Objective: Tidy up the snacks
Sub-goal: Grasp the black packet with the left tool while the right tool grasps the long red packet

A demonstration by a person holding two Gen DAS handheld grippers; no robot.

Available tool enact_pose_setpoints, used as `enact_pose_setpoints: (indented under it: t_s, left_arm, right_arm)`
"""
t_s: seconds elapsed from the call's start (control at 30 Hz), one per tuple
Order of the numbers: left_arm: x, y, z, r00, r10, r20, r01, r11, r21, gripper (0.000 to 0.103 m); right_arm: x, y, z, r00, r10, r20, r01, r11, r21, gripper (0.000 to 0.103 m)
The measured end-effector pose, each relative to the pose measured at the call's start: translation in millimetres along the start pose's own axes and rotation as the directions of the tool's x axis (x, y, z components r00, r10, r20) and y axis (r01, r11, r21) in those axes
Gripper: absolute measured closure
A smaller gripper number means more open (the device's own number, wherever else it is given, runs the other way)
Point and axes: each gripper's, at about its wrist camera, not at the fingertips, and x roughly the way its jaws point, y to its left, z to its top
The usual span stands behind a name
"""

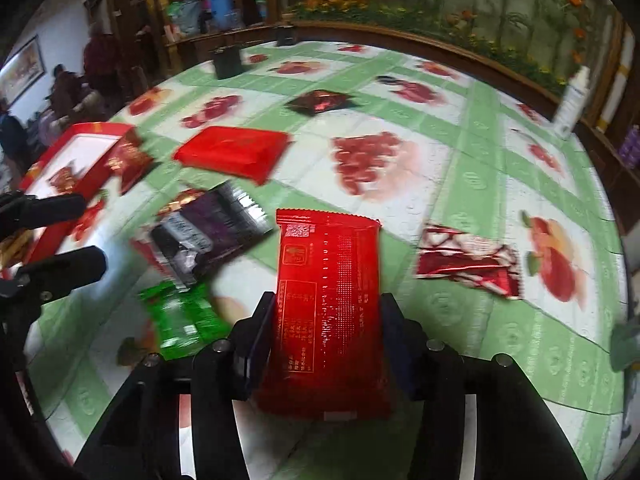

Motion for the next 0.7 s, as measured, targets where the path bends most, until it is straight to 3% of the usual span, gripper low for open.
enact_pose_setpoints:
  t_s: [0.13, 0.43, 0.7]
  left_arm:
    - [15, -21, 13, 1.0, -0.007, 0.004, 0.007, 0.998, 0.066, 0.038]
    - [56, -40, 32, 0.996, -0.023, -0.085, 0.031, 0.995, 0.098, 0.038]
    - [68, -67, 34, 0.996, -0.017, -0.091, 0.033, 0.985, 0.168, 0.039]
  right_arm:
    - [2, -20, 3, 1.0, -0.03, -0.009, 0.031, 0.995, 0.093, 0.051]
    - [2, -34, 4, 0.998, -0.055, -0.018, 0.057, 0.99, 0.127, 0.051]
    - [1, -57, 3, 0.993, -0.112, -0.039, 0.117, 0.97, 0.213, 0.051]
